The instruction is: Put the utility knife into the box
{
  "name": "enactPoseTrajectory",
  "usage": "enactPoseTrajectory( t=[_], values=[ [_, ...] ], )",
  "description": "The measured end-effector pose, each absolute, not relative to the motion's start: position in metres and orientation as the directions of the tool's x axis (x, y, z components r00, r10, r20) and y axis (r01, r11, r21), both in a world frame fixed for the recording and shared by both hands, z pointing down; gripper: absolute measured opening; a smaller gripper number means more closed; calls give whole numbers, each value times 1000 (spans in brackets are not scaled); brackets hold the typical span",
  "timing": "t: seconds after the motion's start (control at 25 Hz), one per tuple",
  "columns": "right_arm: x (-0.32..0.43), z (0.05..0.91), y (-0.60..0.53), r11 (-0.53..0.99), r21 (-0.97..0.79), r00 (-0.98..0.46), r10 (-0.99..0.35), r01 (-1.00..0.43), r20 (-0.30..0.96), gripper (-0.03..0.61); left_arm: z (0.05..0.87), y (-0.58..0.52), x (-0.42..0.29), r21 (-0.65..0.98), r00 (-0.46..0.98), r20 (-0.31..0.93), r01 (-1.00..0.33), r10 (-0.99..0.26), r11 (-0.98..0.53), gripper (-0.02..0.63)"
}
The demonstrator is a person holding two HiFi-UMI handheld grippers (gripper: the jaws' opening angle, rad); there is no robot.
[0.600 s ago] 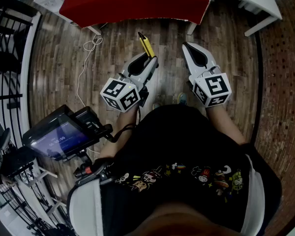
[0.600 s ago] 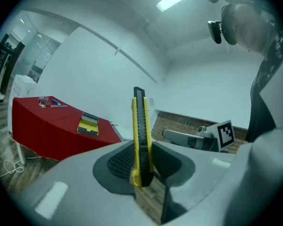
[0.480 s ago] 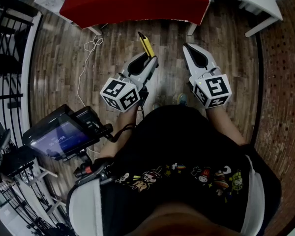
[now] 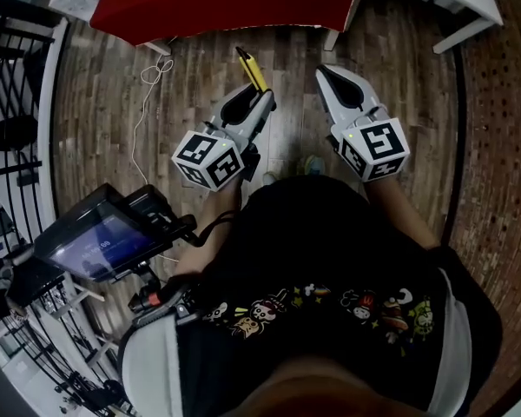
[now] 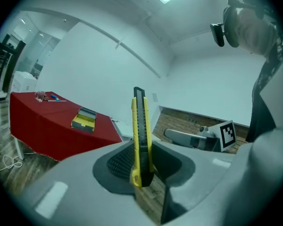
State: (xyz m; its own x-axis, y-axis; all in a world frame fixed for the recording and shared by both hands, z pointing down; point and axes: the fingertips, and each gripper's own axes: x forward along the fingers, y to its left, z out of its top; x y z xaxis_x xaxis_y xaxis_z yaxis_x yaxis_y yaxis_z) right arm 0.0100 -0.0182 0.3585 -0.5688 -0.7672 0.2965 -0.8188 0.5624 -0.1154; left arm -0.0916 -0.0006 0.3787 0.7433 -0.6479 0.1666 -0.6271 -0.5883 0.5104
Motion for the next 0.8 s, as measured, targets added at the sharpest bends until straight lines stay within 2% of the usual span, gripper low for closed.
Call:
enactPoseTrajectory(
  t=[0.24,0.68,0.8],
  values=[
    [7,364,-22,582,-112,-584,-746,-805,322,25,383,-2,-95,538,732,167,-629,-660,-561,115],
    [11,344,-46,613,-60,-602,-745,-788,288,25,375,-23,-85,508,725,167,-644,-668,-573,115],
    [0,362,-40,626,-82,-617,-724,-776,309,25,401,-17,-95,505,709,231,-673,-667,-541,115]
  ],
)
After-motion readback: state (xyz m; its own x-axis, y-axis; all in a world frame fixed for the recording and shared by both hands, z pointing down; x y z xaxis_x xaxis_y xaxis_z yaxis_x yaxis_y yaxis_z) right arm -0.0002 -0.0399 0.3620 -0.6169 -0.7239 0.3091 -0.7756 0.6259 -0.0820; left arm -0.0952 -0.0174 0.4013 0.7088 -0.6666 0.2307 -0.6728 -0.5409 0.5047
